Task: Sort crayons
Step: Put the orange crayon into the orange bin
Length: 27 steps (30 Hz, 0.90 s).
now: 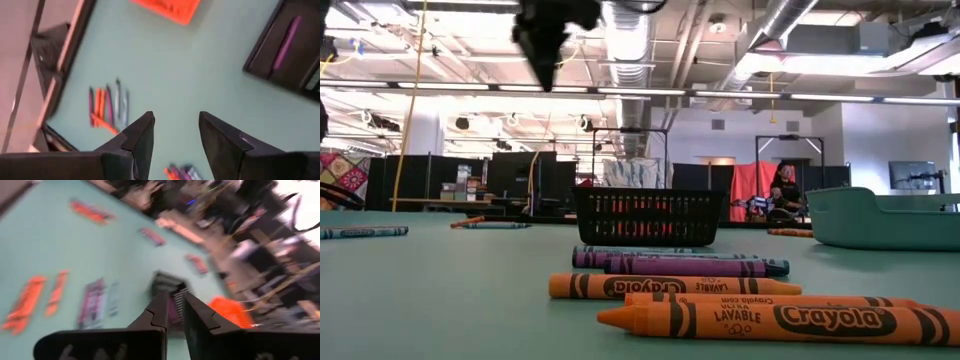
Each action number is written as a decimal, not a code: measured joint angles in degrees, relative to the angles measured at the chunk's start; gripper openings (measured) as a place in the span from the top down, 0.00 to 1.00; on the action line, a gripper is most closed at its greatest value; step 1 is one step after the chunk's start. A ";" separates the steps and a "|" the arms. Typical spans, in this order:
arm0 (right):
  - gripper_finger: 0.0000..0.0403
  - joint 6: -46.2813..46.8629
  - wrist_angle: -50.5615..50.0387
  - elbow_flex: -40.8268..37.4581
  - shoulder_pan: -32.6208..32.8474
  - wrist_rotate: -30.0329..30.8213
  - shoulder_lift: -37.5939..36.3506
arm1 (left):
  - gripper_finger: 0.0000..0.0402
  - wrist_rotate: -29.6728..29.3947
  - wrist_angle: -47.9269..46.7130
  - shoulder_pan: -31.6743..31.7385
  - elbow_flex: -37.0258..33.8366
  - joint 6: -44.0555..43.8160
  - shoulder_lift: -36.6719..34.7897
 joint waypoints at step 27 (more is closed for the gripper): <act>0.88 73.25 -48.23 5.82 -10.79 -77.30 -0.87 | 0.64 3.00 119.02 -29.64 -73.81 16.51 -27.56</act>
